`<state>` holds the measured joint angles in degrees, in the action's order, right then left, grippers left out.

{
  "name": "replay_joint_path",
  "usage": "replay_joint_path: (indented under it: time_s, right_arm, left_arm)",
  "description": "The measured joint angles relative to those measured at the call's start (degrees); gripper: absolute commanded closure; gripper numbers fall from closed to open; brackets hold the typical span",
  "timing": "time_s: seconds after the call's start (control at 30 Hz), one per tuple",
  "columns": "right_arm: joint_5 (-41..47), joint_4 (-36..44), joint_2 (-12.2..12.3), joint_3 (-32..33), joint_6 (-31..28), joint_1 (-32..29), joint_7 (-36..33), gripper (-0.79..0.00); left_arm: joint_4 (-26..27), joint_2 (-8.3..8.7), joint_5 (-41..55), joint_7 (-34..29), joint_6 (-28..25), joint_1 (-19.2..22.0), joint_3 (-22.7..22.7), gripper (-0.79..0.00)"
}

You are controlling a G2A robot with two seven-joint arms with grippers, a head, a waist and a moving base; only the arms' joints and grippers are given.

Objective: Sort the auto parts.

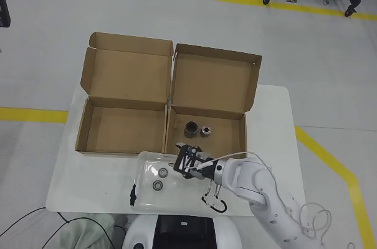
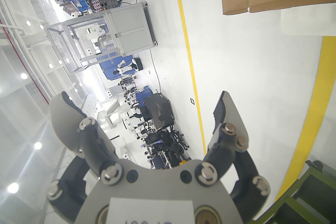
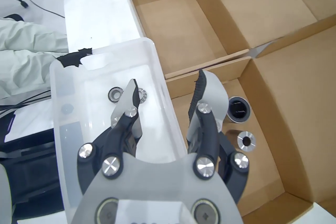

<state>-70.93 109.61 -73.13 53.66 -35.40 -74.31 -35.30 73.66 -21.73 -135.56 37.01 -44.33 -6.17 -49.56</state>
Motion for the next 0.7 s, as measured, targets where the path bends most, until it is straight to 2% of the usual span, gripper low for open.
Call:
replay_joint_path:
  time_s: [0.17, 0.3, 0.5, 0.7]
  right_arm:
    - [-0.5, -4.5, -0.3, -3.7, -3.7, 1.0, 5.0, -0.369]
    - [-3.4, -7.1, -0.4, -6.0, -4.5, 1.0, 8.1, -0.369]
    - [-7.0, -10.9, -0.8, -8.9, -3.3, 1.8, 11.6, -0.360]
    - [-11.6, -15.2, -1.6, -11.7, 1.7, 3.8, 12.5, -0.311]
  left_arm:
    - [0.0, 0.00, 0.0, 0.0, 0.0, 0.0, 0.0, -0.785]
    - [0.0, 0.00, 0.0, 0.0, 0.0, 0.0, 0.0, -0.785]
    - [0.0, 0.00, 0.0, 0.0, 0.0, 0.0, 0.0, -0.785]
    - [0.0, 0.00, 0.0, 0.0, 0.0, 0.0, 0.0, -0.785]
